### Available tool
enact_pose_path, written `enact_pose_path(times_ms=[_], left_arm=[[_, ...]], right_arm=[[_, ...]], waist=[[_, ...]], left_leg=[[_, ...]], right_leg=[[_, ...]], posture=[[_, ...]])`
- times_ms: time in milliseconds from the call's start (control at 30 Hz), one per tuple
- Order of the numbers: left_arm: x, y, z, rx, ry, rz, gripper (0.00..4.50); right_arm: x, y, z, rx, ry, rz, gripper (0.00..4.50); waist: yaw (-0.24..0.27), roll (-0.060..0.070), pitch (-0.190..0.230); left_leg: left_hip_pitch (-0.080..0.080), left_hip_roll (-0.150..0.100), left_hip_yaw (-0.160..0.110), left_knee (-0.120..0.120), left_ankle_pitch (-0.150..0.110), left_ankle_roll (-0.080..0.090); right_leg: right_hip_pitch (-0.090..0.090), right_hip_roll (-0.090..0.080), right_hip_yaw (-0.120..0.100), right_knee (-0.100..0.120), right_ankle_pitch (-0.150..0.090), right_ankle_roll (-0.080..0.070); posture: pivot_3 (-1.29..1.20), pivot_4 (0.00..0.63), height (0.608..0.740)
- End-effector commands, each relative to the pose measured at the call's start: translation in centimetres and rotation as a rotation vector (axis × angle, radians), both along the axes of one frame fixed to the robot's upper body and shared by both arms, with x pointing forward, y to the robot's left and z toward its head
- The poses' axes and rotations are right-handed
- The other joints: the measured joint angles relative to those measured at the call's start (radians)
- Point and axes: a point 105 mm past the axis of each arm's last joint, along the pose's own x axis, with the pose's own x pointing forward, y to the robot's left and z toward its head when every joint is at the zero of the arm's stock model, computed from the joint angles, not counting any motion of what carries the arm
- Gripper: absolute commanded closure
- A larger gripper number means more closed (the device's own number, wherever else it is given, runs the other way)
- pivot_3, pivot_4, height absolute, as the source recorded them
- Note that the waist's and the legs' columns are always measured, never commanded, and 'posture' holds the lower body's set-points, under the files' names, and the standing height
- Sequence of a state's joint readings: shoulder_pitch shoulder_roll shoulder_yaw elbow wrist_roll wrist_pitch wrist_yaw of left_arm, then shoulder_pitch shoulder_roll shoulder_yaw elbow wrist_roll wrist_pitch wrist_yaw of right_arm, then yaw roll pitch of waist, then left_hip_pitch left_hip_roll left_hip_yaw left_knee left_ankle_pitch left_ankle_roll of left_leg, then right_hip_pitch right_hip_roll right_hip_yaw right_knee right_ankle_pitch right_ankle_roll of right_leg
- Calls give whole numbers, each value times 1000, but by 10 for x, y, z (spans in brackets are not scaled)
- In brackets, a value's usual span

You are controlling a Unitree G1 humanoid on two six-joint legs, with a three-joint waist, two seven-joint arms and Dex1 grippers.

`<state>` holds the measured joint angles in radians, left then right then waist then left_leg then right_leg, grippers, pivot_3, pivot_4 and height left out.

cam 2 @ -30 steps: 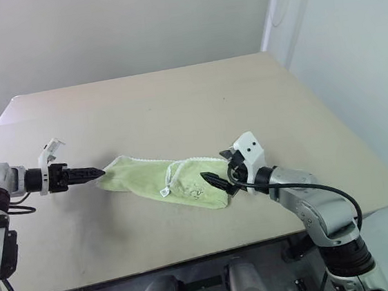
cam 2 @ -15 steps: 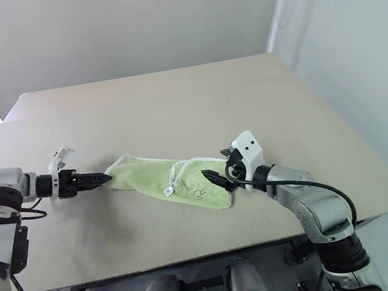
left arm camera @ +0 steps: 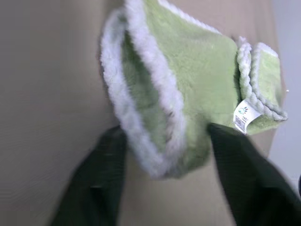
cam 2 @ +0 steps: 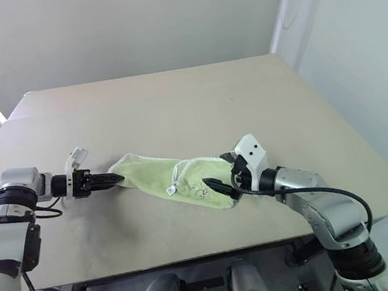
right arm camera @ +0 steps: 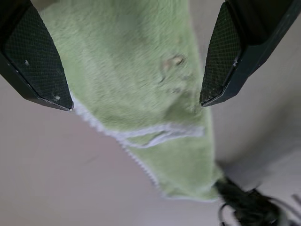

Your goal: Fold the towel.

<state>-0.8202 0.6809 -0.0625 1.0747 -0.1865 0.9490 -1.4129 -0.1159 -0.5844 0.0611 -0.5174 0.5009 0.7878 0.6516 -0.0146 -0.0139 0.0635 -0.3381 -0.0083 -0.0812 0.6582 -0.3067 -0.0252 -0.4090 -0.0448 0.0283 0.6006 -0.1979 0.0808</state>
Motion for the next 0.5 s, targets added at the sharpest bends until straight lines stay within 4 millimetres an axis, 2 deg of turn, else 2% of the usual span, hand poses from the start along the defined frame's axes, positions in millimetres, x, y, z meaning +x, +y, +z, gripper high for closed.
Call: enact_pose_path(times_ms=[33,167,500], left_arm=[[3,-2,9,-27,-28,-7,3055],[4,-2,13,-43,-40,0,4443],[2,13,35,10,-102,-40,4443]], right_arm=[[-14,6,14,-11,-50,101,0],[-17,-1,12,-63,-50,111,0],[-23,-9,9,-93,-35,119,0]], waist=[[-3,0,0],[-3,0,0],[-4,-1,0]], left_leg=[[0,0,0,0,0,0],[1,0,0,0,0,0],[0,1,0,1,0,0]], right_leg=[[0,0,0,0,0,0],[0,1,0,1,0,0],[0,0,0,1,0,0]], posture=[[0,0,740],[0,0,740],[0,0,740]])
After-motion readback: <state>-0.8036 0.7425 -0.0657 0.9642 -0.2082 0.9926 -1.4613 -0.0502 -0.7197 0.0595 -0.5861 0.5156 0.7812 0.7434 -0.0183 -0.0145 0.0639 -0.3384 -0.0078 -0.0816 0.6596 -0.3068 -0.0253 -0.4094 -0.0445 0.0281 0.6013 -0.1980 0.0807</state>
